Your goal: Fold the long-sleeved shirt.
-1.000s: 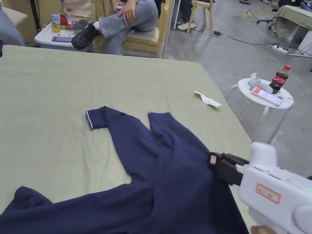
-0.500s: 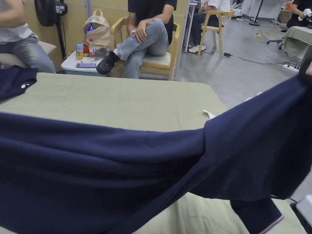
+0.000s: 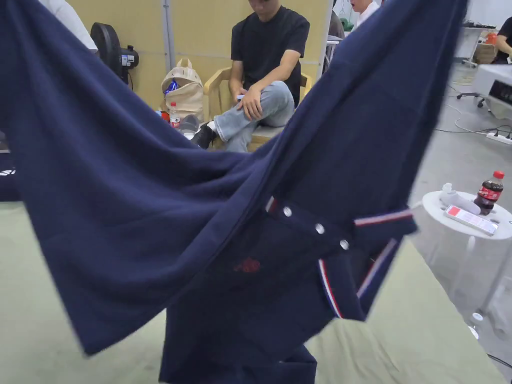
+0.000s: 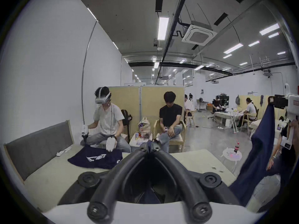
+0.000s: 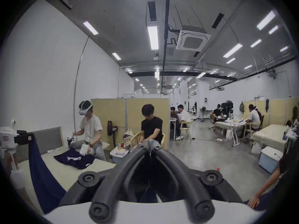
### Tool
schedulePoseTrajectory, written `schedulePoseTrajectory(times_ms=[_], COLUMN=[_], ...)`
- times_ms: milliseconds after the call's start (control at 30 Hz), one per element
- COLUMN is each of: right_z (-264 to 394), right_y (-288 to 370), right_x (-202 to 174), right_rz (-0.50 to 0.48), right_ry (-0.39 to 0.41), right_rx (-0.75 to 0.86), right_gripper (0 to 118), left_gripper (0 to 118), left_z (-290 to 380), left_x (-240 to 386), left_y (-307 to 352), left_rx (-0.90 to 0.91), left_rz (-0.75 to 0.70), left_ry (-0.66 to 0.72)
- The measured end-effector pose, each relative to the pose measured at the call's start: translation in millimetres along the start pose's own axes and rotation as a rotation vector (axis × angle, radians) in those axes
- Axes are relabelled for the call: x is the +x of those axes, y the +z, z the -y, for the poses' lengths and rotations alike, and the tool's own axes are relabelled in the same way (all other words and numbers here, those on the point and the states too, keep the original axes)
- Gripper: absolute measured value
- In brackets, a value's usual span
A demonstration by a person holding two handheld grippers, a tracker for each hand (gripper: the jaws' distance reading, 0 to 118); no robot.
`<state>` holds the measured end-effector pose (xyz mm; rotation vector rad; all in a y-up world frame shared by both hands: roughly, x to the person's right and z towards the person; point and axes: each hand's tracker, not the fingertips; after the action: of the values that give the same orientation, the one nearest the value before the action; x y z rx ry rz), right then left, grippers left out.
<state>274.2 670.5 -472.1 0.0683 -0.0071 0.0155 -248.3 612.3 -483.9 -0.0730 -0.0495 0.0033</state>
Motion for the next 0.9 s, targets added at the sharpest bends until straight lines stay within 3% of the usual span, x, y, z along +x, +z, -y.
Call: schedulePoseTrajectory(times_ms=[133,267,400,500,633,800,867,900], right_z=[-37,-61,-43,10,129,292,358,385], right_y=[-43,-63,-77,-72,-35,45,83,104], right_x=[-9,-9,2,16,30,38,43,42], right_rz=[0.124,0.126,0.148,0.12,0.058,0.054,0.078,0.075], right_ry=[0.109,-0.007,0.026,0.002,-0.006,-0.122,-0.192,-0.191], right_rx=[0.053,0.081,0.086,0.033,-0.08,-0.246,-0.311,-0.325], right_gripper=[1,1,1,1,1,1,1,1], left_gripper=[0,0,0,0,0,0,0,0], left_z=[-39,-62,-46,-1,94,236,290,317], left_x=[-14,-25,-26,-26,-23,-11,-7,-7], left_y=[-35,-64,-82,-88,-79,-30,-5,11], left_rx=[0.043,0.049,0.004,-0.086,-0.191,-0.367,-0.404,-0.434], left_rz=[-0.063,-0.108,-0.098,-0.044,0.013,0.056,0.013,0.007], left_ry=[0.054,0.073,0.034,0.037,0.019,0.05,0.027,0.032])
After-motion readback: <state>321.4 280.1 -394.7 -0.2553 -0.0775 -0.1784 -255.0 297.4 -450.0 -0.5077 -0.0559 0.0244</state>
